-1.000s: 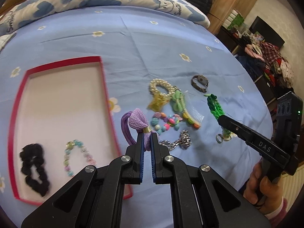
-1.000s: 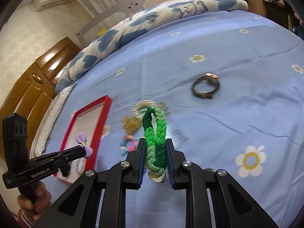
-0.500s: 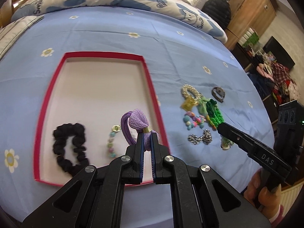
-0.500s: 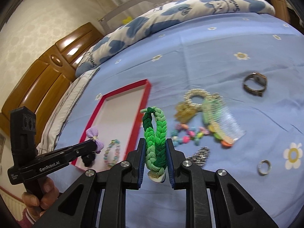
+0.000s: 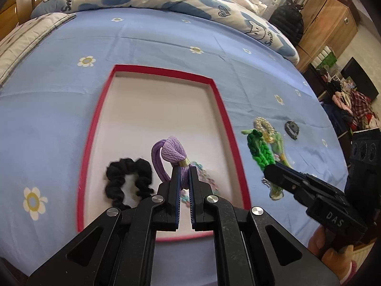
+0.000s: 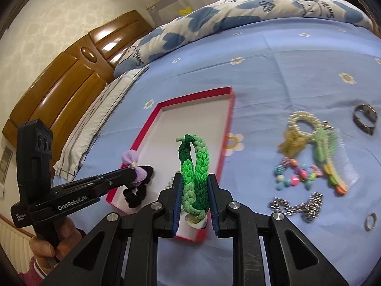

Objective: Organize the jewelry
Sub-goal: 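Drop the bow tie into the tray with the left tool while the right drops the green bracelet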

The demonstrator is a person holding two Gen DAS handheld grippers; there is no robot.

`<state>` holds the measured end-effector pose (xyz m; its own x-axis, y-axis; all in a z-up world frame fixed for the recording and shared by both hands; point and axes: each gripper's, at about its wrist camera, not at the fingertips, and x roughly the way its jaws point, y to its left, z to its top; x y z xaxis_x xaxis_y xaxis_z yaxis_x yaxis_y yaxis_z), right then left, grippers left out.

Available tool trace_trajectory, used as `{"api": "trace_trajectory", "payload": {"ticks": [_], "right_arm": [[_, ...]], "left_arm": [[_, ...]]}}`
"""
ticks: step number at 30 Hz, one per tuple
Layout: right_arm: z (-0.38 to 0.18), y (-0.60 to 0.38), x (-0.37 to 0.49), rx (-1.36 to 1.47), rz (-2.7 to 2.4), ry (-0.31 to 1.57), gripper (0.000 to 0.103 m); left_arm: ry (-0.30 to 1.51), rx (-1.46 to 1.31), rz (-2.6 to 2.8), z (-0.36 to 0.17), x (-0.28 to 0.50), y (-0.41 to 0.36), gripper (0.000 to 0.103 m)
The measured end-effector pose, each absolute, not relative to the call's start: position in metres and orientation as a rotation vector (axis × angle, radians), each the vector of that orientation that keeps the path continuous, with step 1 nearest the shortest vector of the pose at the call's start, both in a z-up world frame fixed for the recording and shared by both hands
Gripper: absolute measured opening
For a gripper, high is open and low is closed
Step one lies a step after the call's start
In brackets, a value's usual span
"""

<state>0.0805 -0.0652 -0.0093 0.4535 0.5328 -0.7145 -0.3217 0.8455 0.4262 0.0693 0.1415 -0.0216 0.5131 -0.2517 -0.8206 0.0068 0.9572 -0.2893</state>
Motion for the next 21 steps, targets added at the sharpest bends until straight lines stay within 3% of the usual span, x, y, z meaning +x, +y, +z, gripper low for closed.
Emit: {"api": "trace_trajectory", "payload": {"ticks": [21], "right_arm": [[-0.064, -0.004, 0.13, 0.177, 0.561, 1.116, 0.024]], "left_arm": [[1.135, -0.261, -0.1, -0.075, 0.115, 0.174, 0.005]]}}
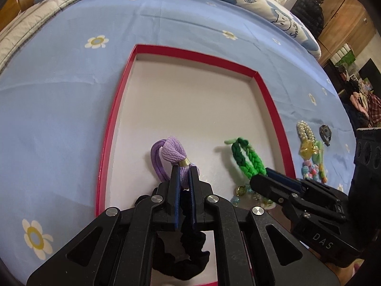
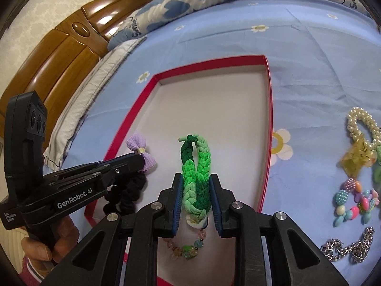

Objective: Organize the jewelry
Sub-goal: 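Drop the bow tie into the tray with the left tool while the right drops the green bracelet, then move both open tools back over the jewelry pile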

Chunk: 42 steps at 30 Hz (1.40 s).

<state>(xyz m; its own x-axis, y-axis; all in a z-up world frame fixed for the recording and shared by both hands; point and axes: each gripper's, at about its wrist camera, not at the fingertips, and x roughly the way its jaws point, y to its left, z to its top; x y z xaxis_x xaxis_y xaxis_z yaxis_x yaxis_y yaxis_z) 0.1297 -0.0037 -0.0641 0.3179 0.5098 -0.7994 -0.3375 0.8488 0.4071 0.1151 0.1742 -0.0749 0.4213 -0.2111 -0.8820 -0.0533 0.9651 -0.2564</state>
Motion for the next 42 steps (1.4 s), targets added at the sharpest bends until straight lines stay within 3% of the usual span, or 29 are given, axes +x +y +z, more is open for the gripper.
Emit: {"api": "trace_trajectory", "payload": {"ticks": [8, 13, 20, 24, 42], "right_arm": [[-0.063, -0.002, 0.133, 0.151, 0.572, 1.119, 0.029], [-0.061, -0.001, 0.134, 0.152, 0.572, 1.116, 0.037], [-0.051, -0.008, 0.126, 0.18, 0.577, 1.094, 0.037], [-0.035, -0.024, 0.115, 0.208, 0.571, 1.054, 0.039], [-0.013, -0.145, 0.073, 0.337, 0.384, 0.969, 0.042]], "left_arm": [[1.142, -0.27, -0.098, -0.074, 0.113, 0.176, 0.01], [1.124, -0.26, -0.091, -0.064, 0.106, 0.176, 0.032], [1.106, -0.286, -0.08, -0.051, 0.099, 0.182, 0.033], [1.081, -0.299, -0.097, -0.041, 0.091, 0.177, 0.039], [1.081, -0.223, -0.251, -0.019, 0.083, 0.095, 0.039]]}}
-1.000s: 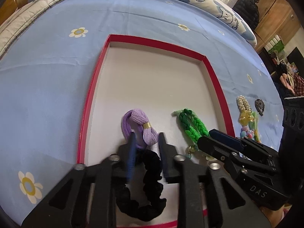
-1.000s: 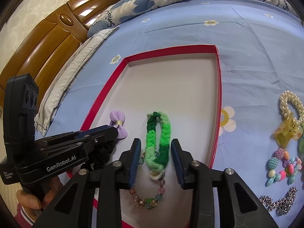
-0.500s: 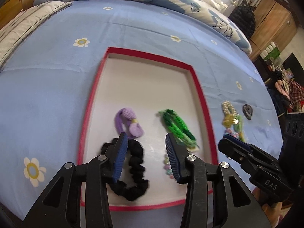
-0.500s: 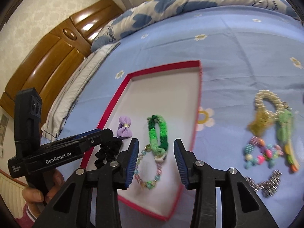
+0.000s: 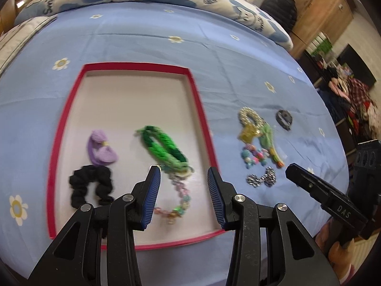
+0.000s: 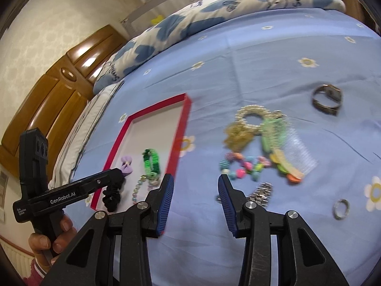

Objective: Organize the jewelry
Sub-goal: 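Move both open tools back over the jewelry pile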

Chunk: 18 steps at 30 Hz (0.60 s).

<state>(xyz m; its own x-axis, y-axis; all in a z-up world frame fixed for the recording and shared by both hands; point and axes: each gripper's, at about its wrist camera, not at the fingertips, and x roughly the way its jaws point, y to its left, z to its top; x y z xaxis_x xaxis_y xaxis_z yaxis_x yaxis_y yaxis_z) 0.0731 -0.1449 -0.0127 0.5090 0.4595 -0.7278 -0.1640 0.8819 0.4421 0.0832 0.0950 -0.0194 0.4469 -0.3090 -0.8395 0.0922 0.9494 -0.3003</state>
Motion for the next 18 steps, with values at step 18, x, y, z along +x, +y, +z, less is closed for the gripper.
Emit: {"api": "trace_trajectory", "payload": {"ticks": [18], "right_arm": [[-0.028, -0.226, 0.067, 0.388, 0.234, 0.962, 0.042]], "left_arm": [[1.107, -0.108, -0.398, -0.02, 0.102, 0.021, 0.046]]}}
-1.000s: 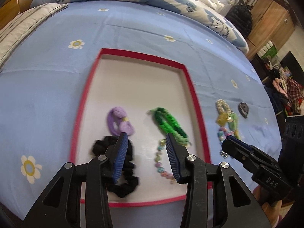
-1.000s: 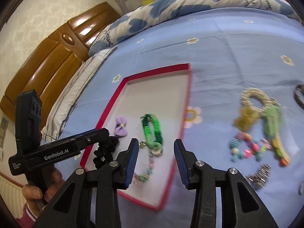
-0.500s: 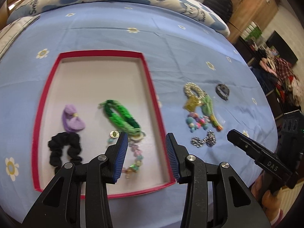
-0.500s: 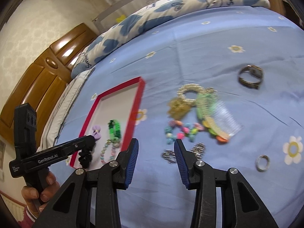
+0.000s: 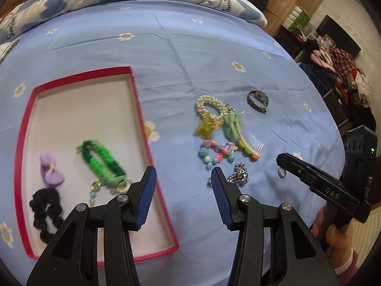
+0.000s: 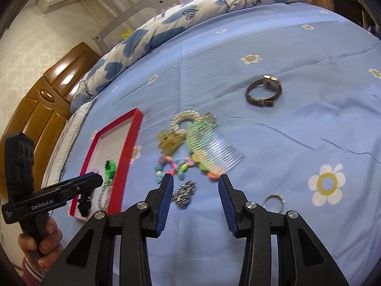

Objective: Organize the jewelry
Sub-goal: 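Move both open tools back over the jewelry pile, then grasp the yellow hair clip with the left tool while the right tool grasps the clear comb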

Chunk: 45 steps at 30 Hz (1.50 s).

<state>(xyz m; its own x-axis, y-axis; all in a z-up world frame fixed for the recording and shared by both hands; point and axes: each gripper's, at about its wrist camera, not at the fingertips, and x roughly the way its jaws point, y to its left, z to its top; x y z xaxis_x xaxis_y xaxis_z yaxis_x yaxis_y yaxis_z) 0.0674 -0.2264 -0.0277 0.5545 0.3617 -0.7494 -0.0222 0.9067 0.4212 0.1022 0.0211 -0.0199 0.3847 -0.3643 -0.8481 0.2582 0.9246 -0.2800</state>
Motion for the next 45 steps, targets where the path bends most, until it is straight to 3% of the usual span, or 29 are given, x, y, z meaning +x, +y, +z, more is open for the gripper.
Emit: {"api": "trace_trajectory", "payload": {"ticks": [14, 18, 27, 32, 33, 37, 40, 44, 45], "right_arm": [[-0.057, -0.253, 0.103, 0.409, 0.241, 1.014, 0.043], [-0.06, -0.254, 0.128, 0.392, 0.312, 1.038, 0.055], [-0.072, -0.252, 0.158, 0.343, 0.469, 1.09, 0.055], [-0.073, -0.253, 0.156, 0.341, 0.48, 1.086, 0.055], [-0.073, -0.253, 0.156, 0.342, 0.48, 1.084, 0.055], [-0.074, -0.25, 0.157, 0.334, 0.485, 1.082, 0.055], [-0.074, -0.249, 0.158, 0.325, 0.486, 1.086, 0.05], [-0.075, -0.243, 0.157, 0.29, 0.493, 1.103, 0.014], [-0.076, -0.242, 0.156, 0.286, 0.494, 1.106, 0.01]], "left_arm": [[1.169, -0.047, -0.463, -0.042, 0.148, -0.022, 0.046], [1.201, -0.019, -0.482, -0.054, 0.165, -0.03, 0.046], [1.215, 0.008, -0.53, -0.067, 0.186, -0.043, 0.046], [1.201, 0.021, -0.555, -0.069, 0.186, -0.052, 0.03], [1.198, 0.026, -0.559, -0.069, 0.185, -0.053, 0.008], [1.188, 0.028, -0.566, -0.067, 0.185, -0.051, 0.003], [1.174, 0.029, -0.564, -0.064, 0.183, -0.048, 0.003], [1.152, 0.019, -0.556, -0.059, 0.181, -0.043, 0.002], [1.144, 0.016, -0.549, -0.057, 0.18, -0.041, 0.002]]}}
